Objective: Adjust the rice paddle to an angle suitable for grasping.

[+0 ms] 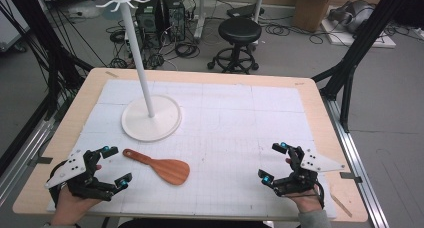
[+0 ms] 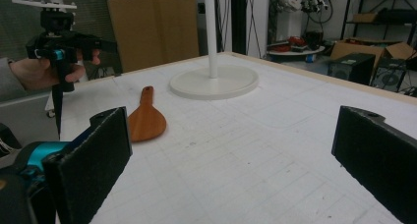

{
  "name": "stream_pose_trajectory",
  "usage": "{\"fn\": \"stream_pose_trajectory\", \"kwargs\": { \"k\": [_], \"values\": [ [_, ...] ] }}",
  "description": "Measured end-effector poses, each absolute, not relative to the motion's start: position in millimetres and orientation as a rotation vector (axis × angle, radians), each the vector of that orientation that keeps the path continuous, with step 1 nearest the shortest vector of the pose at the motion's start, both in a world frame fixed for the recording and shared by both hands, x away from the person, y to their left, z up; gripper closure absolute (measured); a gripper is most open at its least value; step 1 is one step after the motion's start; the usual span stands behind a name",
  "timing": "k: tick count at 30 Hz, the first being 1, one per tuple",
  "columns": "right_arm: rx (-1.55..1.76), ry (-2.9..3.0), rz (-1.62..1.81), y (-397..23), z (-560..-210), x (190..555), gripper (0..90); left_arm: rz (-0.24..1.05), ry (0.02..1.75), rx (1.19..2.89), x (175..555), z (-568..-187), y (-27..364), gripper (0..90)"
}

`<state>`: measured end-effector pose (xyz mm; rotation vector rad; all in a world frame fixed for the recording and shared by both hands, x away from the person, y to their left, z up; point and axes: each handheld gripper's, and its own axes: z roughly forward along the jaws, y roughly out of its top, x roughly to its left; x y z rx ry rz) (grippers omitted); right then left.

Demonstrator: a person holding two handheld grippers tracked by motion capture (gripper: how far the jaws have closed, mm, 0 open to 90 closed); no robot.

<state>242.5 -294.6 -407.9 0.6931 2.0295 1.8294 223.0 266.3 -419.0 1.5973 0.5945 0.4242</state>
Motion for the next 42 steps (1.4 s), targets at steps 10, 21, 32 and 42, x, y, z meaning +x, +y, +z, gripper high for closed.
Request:
{"fn": "stream_pose_trajectory", "kwargs": {
  "k": [10,21,32,42],
  "values": [
    [0.709,2.035,1.819,-294.4,-408.4,242.7,0.3,0.45,0.598,1.609,223.3,-419.0,266.2,1.9],
    [0.706,2.057,1.782,-292.1,-410.3,244.0,0.3,0.508,0.698,1.637,222.3,-416.6,273.8,58.8],
    [0.726,2.082,1.788,-290.8,-412.3,244.9,0.3,0.452,0.693,1.704,225.7,-415.7,271.4,89.6],
    [0.73,2.095,1.8,-289.7,-414.3,244.4,0.3,0.414,0.693,1.759,237.3,-419.6,247.4,89.5]
  ]
}}
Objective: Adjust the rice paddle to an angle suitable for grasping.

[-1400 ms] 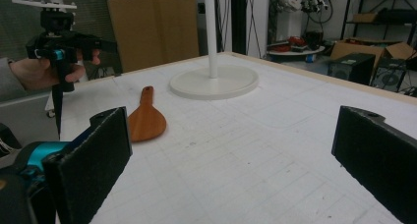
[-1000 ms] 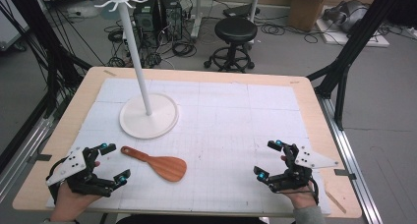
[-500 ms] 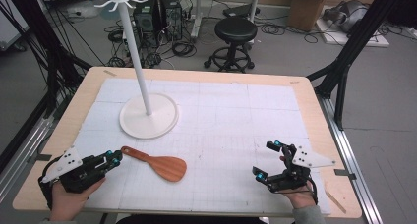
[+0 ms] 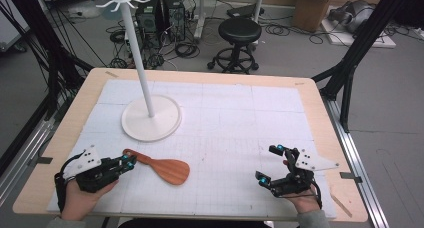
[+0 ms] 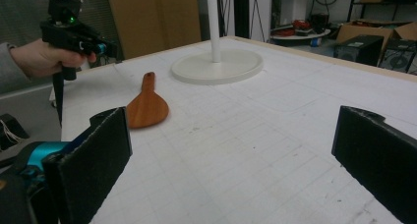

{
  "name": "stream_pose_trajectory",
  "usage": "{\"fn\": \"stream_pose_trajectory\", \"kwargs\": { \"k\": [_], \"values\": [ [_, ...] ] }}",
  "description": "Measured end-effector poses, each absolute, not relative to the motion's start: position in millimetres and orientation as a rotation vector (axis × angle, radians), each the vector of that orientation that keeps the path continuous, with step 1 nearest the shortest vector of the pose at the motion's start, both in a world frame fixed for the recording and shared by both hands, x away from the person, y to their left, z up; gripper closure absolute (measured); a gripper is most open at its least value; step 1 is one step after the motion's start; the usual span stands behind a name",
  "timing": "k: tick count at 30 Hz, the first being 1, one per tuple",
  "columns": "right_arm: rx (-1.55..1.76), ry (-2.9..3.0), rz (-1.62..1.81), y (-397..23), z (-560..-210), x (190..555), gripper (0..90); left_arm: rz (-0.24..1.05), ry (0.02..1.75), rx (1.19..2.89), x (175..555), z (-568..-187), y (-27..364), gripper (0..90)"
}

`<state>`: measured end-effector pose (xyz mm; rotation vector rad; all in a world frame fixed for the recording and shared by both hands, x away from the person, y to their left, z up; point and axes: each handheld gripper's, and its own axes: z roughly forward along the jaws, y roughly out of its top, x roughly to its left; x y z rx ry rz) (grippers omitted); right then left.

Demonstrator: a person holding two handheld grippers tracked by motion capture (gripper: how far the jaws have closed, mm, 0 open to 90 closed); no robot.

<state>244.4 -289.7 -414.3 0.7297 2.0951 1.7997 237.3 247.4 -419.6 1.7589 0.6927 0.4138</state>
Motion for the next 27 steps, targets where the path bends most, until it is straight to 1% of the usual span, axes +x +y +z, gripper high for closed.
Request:
{"fn": "stream_pose_trajectory", "kwargs": {
  "k": [9,17,27],
  "values": [
    [0.751,2.094,1.816,-290.8,-415.7,242.8,0.3,0.369,0.667,1.804,249.7,-419.6,224.4,89.5],
    [0.757,2.101,1.808,-293.7,-417.1,239.5,0.3,0.363,0.642,1.864,264.7,-420.2,201.1,89.5],
    [0.773,2.077,1.788,-296.9,-417.0,232.6,0.3,0.302,0.702,1.917,287.8,-429.8,175.2,89.5]
  ]
}}
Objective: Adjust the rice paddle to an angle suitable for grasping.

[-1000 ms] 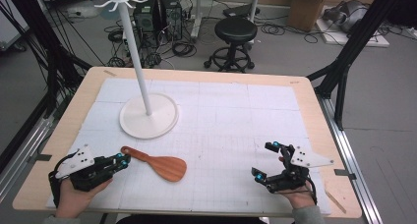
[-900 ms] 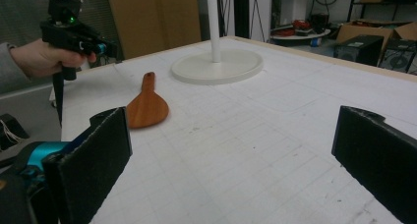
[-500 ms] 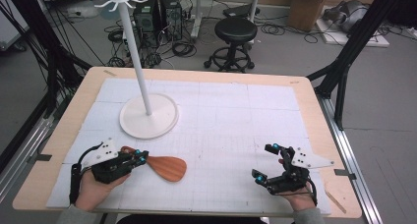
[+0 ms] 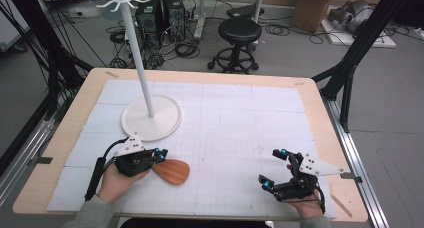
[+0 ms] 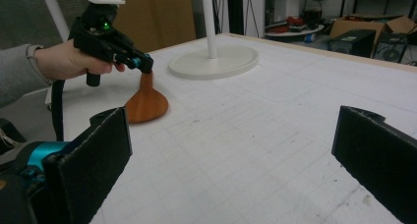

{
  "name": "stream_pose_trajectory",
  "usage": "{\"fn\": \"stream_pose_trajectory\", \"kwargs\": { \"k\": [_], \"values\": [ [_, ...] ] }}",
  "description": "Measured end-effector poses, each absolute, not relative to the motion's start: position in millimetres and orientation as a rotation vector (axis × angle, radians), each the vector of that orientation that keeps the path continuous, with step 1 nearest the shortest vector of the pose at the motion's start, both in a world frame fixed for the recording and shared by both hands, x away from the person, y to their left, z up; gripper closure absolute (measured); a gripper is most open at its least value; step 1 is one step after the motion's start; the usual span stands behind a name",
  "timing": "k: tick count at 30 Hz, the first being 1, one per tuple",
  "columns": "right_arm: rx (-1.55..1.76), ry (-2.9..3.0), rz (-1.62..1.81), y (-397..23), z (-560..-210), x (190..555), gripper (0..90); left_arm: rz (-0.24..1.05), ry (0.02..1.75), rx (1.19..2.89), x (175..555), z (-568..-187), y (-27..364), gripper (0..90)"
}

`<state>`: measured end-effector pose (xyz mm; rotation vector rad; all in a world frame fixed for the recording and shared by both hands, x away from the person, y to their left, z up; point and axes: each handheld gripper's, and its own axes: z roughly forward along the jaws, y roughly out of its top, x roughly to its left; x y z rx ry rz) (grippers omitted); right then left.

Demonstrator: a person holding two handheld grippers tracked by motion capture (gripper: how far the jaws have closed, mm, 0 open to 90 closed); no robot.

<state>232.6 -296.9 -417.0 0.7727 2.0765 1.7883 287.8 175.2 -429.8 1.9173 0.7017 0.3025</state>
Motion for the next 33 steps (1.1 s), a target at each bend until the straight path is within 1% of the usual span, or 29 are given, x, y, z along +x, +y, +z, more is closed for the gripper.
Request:
{"fn": "stream_pose_trajectory", "kwargs": {
  "k": [3,6,10,15,25,33],
  "values": [
    [0.777,2.069,1.789,-298.2,-416.7,229.1,0.3,0.28,0.697,1.964,297.3,-432.6,165.0,89.5],
    [0.795,2.073,1.782,-300.8,-417.9,225.7,0.3,0.27,0.656,2.007,302.8,-432.8,155.0,89.5],
    [0.816,2.061,1.777,-305.7,-418.0,220.0,0.3,0.248,0.655,2.062,307.2,-437.8,143.3,89.6],
    [0.832,2.037,1.772,-311.5,-417.5,214.4,0.3,0.233,0.663,2.071,310.7,-439.4,138.6,89.5],
    [0.855,2.008,1.76,-318.1,-418.0,208.8,0.3,0.252,0.708,2.168,318.3,-445.5,127.4,89.5],
    [0.843,2.019,1.758,-316.7,-417.9,209.5,0.3,0.231,0.726,2.172,317.5,-444.8,128.1,89.6]
  ]
}}
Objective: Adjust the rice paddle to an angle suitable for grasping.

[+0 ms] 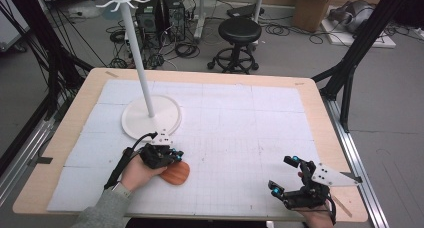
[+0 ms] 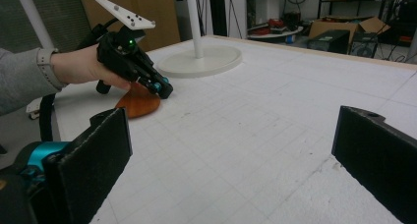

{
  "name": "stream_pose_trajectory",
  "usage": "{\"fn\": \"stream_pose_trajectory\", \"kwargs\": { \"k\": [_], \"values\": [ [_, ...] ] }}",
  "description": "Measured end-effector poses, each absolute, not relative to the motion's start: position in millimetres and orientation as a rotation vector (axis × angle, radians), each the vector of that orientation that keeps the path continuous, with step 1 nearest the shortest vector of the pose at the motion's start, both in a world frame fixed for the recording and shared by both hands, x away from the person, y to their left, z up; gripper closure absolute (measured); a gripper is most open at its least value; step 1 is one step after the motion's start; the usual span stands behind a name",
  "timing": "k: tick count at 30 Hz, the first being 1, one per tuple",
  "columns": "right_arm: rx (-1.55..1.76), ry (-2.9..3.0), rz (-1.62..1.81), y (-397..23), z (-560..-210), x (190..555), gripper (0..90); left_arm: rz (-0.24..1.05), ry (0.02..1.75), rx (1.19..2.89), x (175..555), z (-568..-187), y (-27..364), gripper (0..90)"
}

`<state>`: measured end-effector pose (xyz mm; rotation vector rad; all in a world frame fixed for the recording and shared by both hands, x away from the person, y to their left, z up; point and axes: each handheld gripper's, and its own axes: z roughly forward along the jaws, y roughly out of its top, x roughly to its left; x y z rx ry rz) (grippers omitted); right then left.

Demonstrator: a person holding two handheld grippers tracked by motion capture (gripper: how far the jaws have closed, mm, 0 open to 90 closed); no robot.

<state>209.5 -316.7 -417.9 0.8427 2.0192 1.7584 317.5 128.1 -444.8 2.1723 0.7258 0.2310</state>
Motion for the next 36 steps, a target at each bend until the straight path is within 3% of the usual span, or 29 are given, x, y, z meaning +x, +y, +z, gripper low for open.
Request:
{"fn": "stream_pose_trajectory", "kwargs": {
  "k": [36],
  "values": [
    [0.774,2.127,1.763,-286.9,-420.3,246.4,0.3,0.16,0.775,2.161,261.3,-443.8,165.5,89.6]
  ]
}}
